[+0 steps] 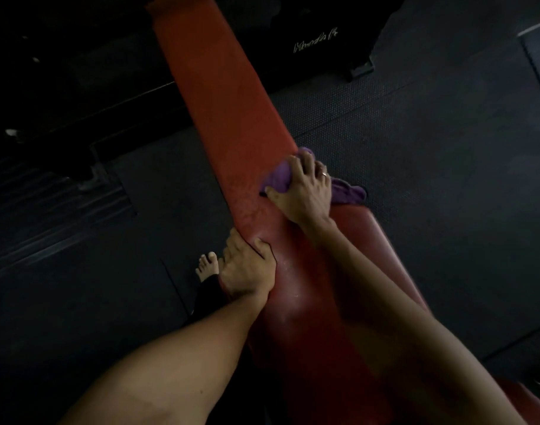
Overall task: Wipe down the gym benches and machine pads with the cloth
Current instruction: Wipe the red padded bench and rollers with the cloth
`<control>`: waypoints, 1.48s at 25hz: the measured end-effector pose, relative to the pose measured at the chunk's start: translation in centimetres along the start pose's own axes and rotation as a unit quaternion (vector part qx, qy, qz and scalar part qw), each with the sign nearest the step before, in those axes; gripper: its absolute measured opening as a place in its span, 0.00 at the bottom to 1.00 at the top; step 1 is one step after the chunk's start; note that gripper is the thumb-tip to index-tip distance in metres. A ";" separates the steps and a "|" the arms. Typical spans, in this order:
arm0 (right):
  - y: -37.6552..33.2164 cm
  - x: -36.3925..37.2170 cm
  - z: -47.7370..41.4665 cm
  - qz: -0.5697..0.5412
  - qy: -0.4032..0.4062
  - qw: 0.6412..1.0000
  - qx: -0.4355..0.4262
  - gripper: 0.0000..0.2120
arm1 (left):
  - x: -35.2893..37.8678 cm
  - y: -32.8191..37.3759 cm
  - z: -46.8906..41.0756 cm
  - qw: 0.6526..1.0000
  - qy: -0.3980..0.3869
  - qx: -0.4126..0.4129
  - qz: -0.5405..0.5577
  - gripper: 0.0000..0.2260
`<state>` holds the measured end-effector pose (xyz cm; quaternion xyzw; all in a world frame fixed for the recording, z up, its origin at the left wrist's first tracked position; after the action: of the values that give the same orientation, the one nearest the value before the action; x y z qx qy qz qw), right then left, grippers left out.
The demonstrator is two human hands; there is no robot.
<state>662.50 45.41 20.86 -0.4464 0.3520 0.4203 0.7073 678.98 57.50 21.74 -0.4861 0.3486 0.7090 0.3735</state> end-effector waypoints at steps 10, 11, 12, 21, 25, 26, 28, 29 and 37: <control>1.5 -0.9 5.6 0.077 -0.023 0.985 -0.152 0.40 | 1.3 -0.6 -0.6 0.997 -0.005 0.032 0.068 0.23; 0.8 -0.6 4.2 0.075 -0.006 0.989 -0.129 0.40 | 1.3 -0.7 -0.5 0.997 -0.004 0.037 0.071 0.24; -0.4 0.0 2.8 0.067 -0.001 0.993 -0.099 0.40 | 1.3 -0.6 -0.5 0.996 -0.020 0.037 0.081 0.26; -4.4 1.9 8.0 0.104 -0.068 0.981 -0.149 0.40 | 2.4 -2.4 -0.3 0.981 -0.138 0.017 0.133 0.24; -7.8 3.7 3.4 0.144 -0.032 0.972 -0.184 0.40 | 0.9 -2.6 -0.3 0.982 -0.077 -0.011 0.171 0.21; -8.9 4.3 1.6 0.149 -0.030 0.970 -0.189 0.40 | 0.8 -2.7 -0.4 0.981 -0.074 -0.021 0.179 0.20; -10.7 5.1 -1.3 0.165 -0.035 0.969 -0.181 0.38 | 1.1 -2.9 -0.3 0.978 -0.089 -0.022 0.186 0.21; -11.0 5.5 -1.8 0.168 -0.053 0.970 -0.170 0.37 | 1.2 -2.9 -0.4 0.979 -0.088 -0.017 0.182 0.21; -9.1 4.8 3.2 0.149 -0.072 0.964 -0.210 0.28 | -2.0 -3.2 -0.7 0.992 0.023 -0.004 0.120 0.14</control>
<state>673.08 47.45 20.90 -0.4960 0.2668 0.6164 0.5503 682.55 58.00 23.02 -0.4587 0.4104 0.7384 0.2756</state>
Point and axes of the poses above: each hand's wrist, its own z-axis away from the middle knuckle, its own x-axis out of the palm, y = z × x, the point moved 8 cm from there along -z, towards the middle knuckle, and after that the axes turned 1 degree about -z, right-handed, at the moved point
